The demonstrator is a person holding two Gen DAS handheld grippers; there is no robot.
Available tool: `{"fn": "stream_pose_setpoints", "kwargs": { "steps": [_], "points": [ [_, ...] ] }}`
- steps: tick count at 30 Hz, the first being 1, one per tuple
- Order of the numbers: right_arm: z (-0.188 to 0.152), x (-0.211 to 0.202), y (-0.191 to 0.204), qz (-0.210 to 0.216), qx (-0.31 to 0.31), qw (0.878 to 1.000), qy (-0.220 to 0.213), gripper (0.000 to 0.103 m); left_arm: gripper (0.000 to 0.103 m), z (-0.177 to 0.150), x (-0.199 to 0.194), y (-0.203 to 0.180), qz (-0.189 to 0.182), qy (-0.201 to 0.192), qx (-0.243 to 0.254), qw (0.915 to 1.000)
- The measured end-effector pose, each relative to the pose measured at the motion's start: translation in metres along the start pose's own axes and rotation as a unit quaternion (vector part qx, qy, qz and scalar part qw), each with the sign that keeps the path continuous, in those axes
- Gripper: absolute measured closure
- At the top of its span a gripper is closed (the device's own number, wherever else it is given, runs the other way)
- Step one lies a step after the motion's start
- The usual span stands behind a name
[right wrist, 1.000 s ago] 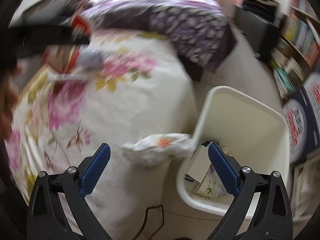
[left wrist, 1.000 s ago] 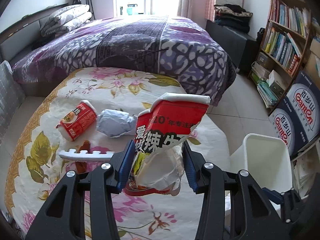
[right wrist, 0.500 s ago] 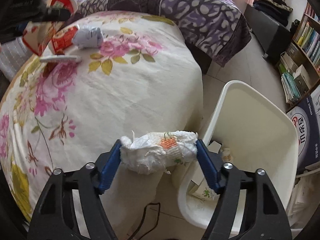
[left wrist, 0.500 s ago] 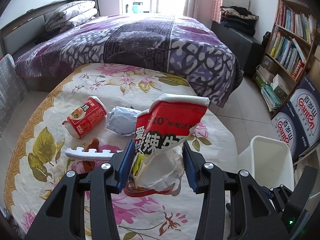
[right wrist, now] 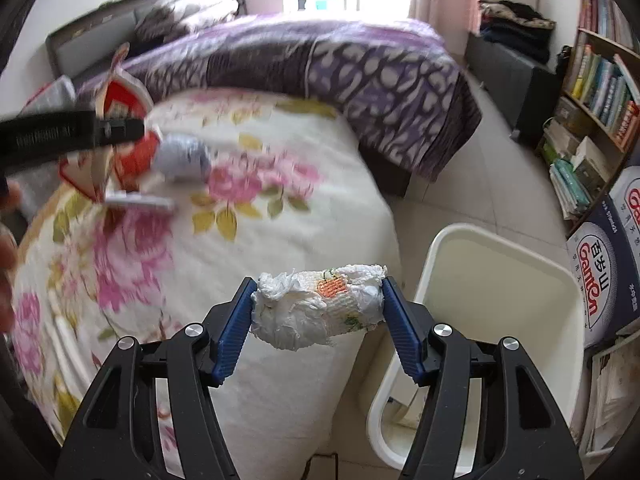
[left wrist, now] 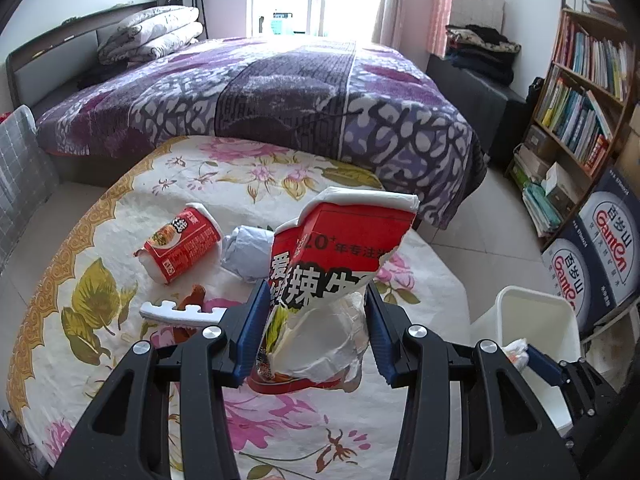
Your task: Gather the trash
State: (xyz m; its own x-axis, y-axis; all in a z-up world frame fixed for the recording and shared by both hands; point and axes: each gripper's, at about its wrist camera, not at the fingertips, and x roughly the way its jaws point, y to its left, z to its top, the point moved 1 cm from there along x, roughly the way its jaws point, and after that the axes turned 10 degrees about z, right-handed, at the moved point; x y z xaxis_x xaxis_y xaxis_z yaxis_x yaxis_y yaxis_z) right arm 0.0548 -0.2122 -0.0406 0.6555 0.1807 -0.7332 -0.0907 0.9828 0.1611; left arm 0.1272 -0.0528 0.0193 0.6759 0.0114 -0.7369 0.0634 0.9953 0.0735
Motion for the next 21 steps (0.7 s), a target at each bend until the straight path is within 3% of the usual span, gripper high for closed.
{"fn": "stream_pose_setpoints", "kwargs": {
  "steps": [12,21],
  "points": [
    [0.011,-0.052,-0.040,-0.067,0.074,0.990,-0.095,0.042,0.057,0.002,-0.022,-0.033,-0.013,-0.023,0.013,0.9996],
    [0.001,-0.075,-0.091,-0.113,0.159,0.975,-0.109,0.040,0.057,-0.004,-0.029,-0.073,-0.031,-0.024,0.042,0.9984]
  ]
}}
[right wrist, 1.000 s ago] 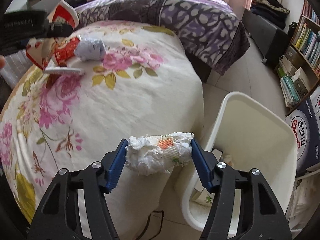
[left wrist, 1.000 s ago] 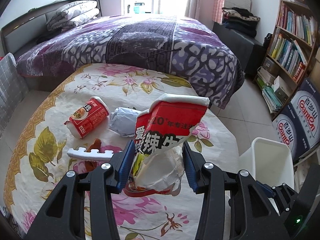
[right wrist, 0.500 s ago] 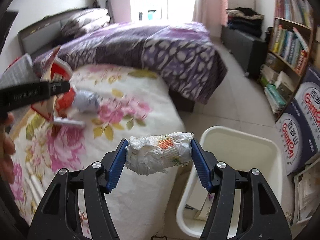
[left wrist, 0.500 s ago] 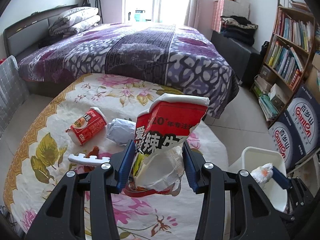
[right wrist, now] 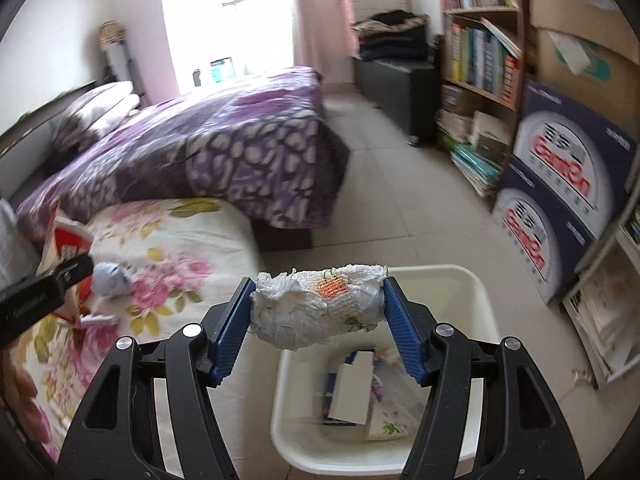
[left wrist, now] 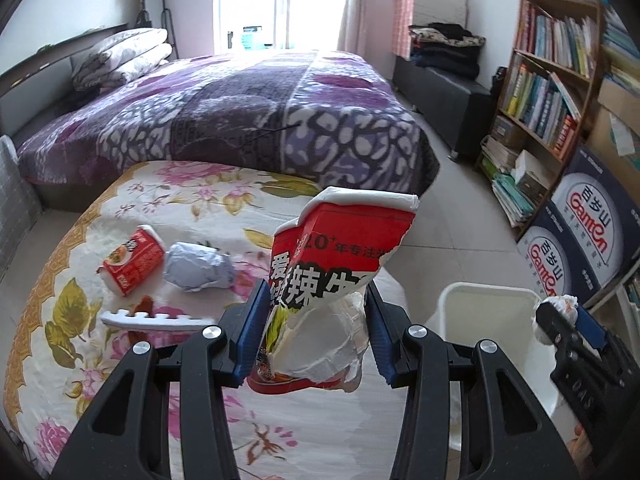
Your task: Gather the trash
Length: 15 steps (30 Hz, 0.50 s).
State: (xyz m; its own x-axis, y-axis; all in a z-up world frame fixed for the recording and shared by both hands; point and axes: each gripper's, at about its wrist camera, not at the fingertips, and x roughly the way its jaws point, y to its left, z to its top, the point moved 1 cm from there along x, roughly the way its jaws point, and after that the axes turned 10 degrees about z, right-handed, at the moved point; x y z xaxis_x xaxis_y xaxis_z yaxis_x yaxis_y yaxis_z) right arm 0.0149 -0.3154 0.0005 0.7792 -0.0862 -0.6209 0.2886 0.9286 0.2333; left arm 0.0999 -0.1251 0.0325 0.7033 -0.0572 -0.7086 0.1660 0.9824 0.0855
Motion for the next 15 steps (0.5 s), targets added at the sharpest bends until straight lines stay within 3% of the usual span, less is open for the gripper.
{"fn": "stream_pose_setpoints", "kwargs": {
  "steps": [5,11,15],
  "points": [
    [0.002,-0.004,-0.032,-0.026,0.056,0.998,0.005,0.035,0.057,-0.004,-0.003,-0.031,-0.026,0.002,0.025,0.9994],
    [0.003,-0.018,-0.061,-0.073,0.087,0.993,-0.011,0.013,0.057,-0.013,-0.004,-0.071,-0.062,0.020,0.054,0.9964],
    [0.004,-0.028,-0.083,-0.082,0.115,0.990,-0.019,0.009,0.057,-0.019,-0.003,-0.093,-0.075,0.028,0.071,0.9942]
  ]
}}
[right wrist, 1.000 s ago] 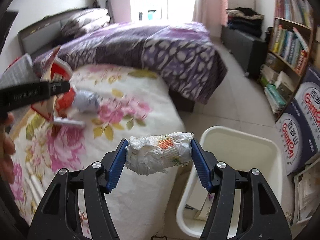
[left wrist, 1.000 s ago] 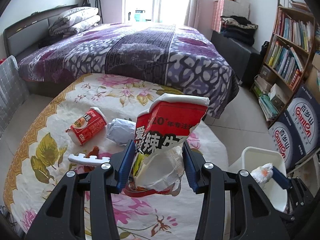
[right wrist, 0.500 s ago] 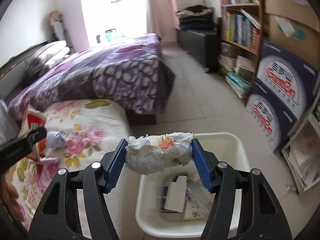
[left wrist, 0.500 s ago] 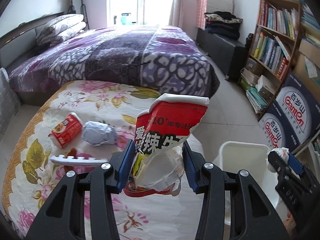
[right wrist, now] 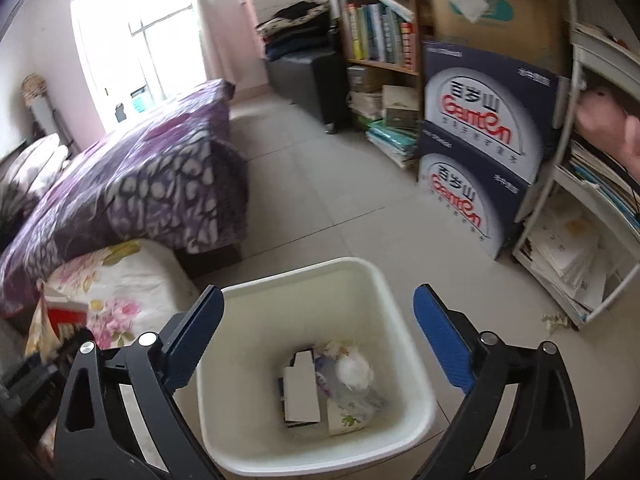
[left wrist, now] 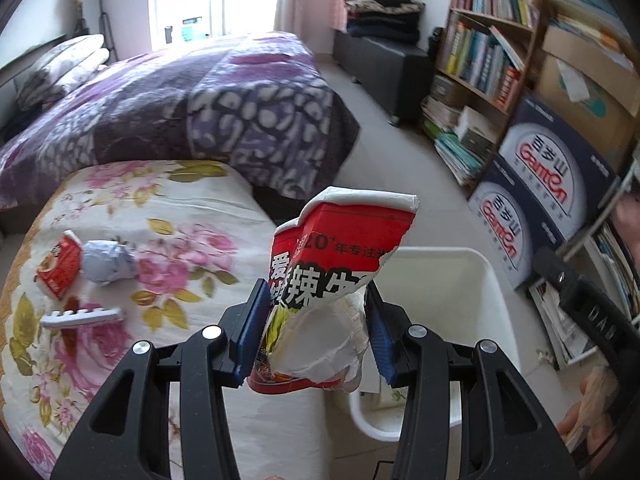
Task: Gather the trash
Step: 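Carry the red snack bag over the bin and open the left gripper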
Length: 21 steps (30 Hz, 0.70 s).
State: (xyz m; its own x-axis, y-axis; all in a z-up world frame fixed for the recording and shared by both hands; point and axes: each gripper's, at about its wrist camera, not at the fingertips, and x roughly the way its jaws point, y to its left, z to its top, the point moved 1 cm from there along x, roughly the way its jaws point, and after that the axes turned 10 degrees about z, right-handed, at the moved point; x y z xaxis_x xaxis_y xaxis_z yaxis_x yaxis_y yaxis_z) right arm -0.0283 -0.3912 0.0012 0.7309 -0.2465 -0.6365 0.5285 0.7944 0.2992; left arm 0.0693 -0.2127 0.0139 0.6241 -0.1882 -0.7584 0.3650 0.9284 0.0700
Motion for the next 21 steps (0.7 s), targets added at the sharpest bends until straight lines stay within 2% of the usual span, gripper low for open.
{"fn": "stream_pose_setpoints", "kwargs": {
  "steps": [9,13,16,19,21],
  "points": [
    [0.013,-0.011,-0.039,0.001,0.061,0.998,-0.009,0.008,0.057,-0.004,0.007,-0.042,-0.035,0.018,0.027,0.9988],
    [0.016,-0.014,-0.053,0.000,0.082,0.996,-0.014,0.007,0.056,0.000,0.012,-0.055,-0.067,0.032,0.023,0.9970],
    [0.017,-0.016,-0.063,0.000,0.098,0.995,-0.016,0.007,0.052,0.001,0.017,-0.067,-0.102,0.046,0.024,0.9934],
    [0.019,-0.018,-0.070,-0.002,0.106,0.994,-0.018,0.007,0.030,0.001,0.017,-0.074,-0.116,0.044,0.025,0.9920],
    [0.020,-0.019,-0.073,-0.002,0.112,0.994,-0.020,0.007,0.030,0.000,0.016,-0.078,-0.119,0.041,0.029,0.9917]
  ]
}}
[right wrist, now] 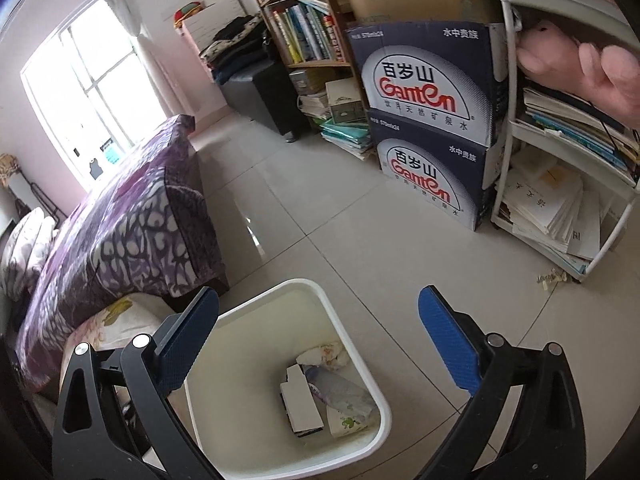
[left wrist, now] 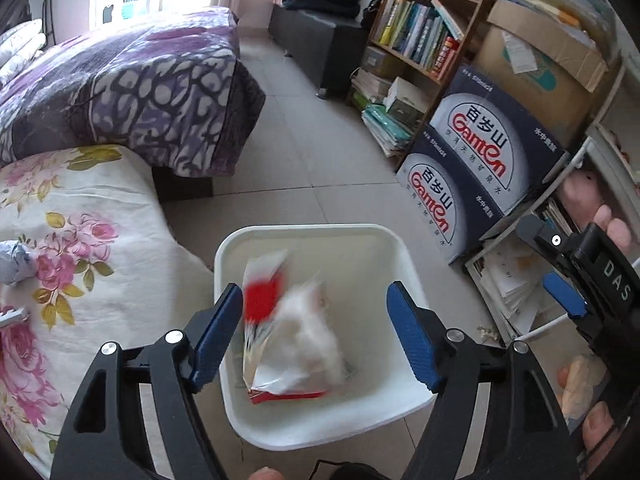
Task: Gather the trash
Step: 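Carry the red snack bag over the bin and open the left gripper, then grasp the white toothed plastic strip on the bed with the left gripper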
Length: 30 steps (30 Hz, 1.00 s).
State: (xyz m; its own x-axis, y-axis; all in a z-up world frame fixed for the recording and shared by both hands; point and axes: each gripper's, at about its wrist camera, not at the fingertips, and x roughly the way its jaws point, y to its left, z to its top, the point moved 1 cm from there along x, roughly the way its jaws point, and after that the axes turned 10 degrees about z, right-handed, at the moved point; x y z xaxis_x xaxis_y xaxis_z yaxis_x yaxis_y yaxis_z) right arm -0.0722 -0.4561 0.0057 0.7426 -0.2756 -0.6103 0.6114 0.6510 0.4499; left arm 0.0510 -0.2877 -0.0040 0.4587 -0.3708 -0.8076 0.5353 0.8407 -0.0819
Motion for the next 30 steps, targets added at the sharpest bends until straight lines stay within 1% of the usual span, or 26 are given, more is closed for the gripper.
{"fn": "stream_pose_setpoints", "kwargs": {
  "steps": [4,9,14,18,21,24,27,30],
  "points": [
    [0.001,0.001,-0.001,0.001,0.009,1.000,-0.002,0.007,0.030,-0.002,0.001,0.001,0.019,-0.003,0.007,0.9998],
    [-0.004,0.006,0.009,0.007,0.003,1.000,0.007,0.007,0.030,-0.003,0.000,0.019,0.059,-0.006,0.005,0.9982],
    [-0.015,0.016,0.029,0.013,-0.018,0.999,0.029,0.007,0.029,-0.007,0.002,0.052,0.104,-0.004,0.002,0.9945],
    [-0.026,0.026,0.054,0.022,-0.042,0.998,0.046,0.007,0.029,-0.011,0.004,0.080,0.135,0.004,-0.002,0.9909],
    [-0.035,0.034,0.071,0.027,-0.061,0.996,0.060,0.007,0.029,-0.013,0.006,0.104,0.158,0.014,-0.007,0.9874],
    [-0.046,0.042,0.088,0.032,-0.080,0.993,0.077,0.007,0.028,-0.019,0.009,0.133,0.195,0.026,-0.002,0.9805],
    [-0.055,0.050,0.103,0.034,-0.096,0.991,0.090,0.007,0.028,-0.024,0.012,0.157,0.216,0.040,-0.002,0.9756],
    [-0.064,0.056,0.119,0.037,-0.111,0.988,0.097,0.007,0.028,-0.032,0.016,0.188,0.241,0.059,-0.006,0.9687]
  ]
}}
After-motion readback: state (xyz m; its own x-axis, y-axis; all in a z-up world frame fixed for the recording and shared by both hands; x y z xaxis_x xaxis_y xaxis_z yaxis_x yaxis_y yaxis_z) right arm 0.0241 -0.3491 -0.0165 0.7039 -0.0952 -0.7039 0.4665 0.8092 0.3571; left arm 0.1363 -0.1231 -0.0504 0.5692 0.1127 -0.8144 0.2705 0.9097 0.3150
